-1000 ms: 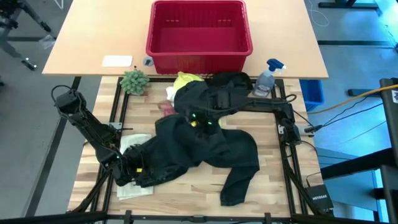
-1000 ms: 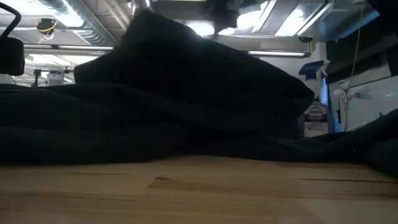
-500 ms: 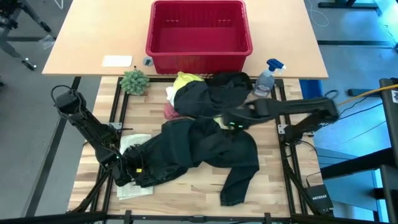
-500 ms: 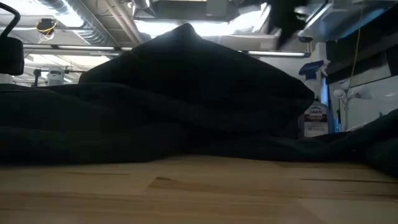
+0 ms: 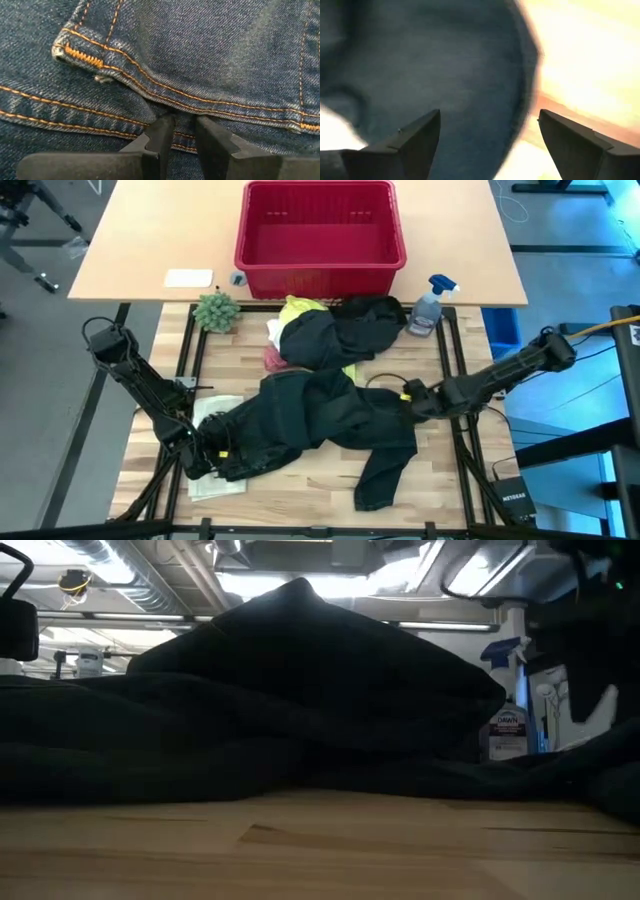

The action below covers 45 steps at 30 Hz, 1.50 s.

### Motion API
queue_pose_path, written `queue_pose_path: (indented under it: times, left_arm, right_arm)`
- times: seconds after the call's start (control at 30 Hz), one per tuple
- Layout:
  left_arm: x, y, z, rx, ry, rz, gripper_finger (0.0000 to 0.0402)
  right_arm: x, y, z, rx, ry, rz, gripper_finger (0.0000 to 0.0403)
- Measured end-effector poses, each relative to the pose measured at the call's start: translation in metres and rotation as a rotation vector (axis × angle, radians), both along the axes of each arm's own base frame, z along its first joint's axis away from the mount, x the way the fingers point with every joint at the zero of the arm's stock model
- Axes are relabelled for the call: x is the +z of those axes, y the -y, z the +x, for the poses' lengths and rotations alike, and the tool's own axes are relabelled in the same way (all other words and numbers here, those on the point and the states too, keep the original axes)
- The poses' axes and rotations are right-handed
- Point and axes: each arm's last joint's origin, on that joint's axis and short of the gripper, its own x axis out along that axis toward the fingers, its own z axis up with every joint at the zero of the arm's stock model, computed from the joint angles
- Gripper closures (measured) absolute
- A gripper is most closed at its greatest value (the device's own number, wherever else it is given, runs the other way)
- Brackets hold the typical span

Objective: Fold laundry
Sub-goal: Fold the black jean

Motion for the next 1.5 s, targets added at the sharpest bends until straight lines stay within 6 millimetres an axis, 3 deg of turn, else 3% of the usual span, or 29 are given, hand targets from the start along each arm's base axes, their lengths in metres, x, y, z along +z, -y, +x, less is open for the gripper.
queue_pose_path:
  times: [0.4,0.5,0.6,0.67,0.7,0.9,1.1,1.2,1.33,1.5]
  left_arm:
    - [0.000,0.000,0.000,-0.005,-0.007,-0.003,0.0325]
    - [0.000,0.000,0.000,-0.004,-0.007,-0.004,0.0325]
    - [0.000,0.000,0.000,-0.004,-0.006,-0.005,0.0325]
    - [0.000,0.000,0.000,-0.005,-0.006,-0.005,0.0325]
    - [0.000,0.000,0.000,-0.005,-0.006,-0.005,0.0325]
    - [0.000,0.000,0.000,-0.006,-0.007,-0.004,0.0325]
    - [0.000,0.000,0.000,-0.008,-0.008,-0.003,0.0325]
    - [0.000,0.000,0.000,-0.007,-0.008,-0.004,0.0325]
    - [0.000,0.000,0.000,-0.003,-0.007,-0.006,0.0325]
    - [0.000,0.001,0.000,0.006,-0.005,-0.014,0.0325]
  right_arm:
    - [-0.047,-0.019,-0.019,-0.232,0.143,0.093,0.0088]
    - [-0.049,-0.020,-0.019,-0.263,0.192,0.077,0.0155]
    - [-0.043,-0.021,-0.014,-0.237,0.232,0.046,0.0286]
    - [-0.036,-0.022,-0.012,-0.207,0.245,0.013,0.0369]
    - [-0.032,-0.022,-0.011,-0.200,0.235,-0.002,0.0380]
    - [0.014,-0.012,-0.001,-0.132,0.131,-0.140,0.0396]
    - [0.085,0.018,0.005,-0.091,0.061,-0.391,0.0399]
    - [0.110,0.038,0.008,-0.084,0.024,-0.510,0.0400]
    - [0.119,0.061,0.023,-0.043,-0.036,-0.598,0.0400]
    - [0.101,0.076,0.052,0.045,-0.087,-0.616,0.0389]
